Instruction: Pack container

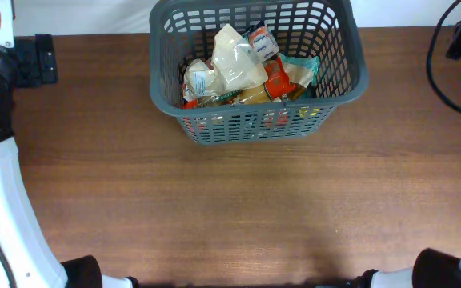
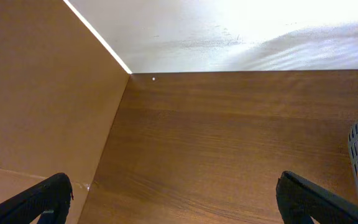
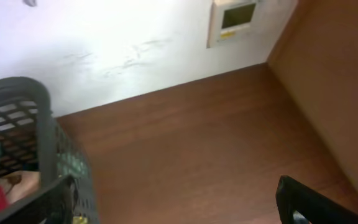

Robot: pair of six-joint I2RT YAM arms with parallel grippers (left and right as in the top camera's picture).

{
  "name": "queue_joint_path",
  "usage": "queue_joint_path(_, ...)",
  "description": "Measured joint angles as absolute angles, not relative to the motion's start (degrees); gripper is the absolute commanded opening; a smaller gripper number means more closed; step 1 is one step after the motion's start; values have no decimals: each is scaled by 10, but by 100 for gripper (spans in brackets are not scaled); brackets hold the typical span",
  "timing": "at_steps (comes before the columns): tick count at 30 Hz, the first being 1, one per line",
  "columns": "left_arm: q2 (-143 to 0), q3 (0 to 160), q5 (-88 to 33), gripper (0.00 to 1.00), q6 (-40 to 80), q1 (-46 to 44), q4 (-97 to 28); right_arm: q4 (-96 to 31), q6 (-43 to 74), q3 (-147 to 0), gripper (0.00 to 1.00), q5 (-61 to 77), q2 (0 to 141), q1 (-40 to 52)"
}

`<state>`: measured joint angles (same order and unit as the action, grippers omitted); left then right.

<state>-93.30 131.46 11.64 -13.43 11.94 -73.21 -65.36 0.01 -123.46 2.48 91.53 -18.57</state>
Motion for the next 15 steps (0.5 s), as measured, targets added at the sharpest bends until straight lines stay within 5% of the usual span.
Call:
queue_joint_path(9,-933,1315,116,99,-134,119,-733,-625,-1,-1145,99,25,725,-43)
queue_joint_path(15,-933,1315,116,99,-134,120,-733,-451,13,-915,99,20,543,6)
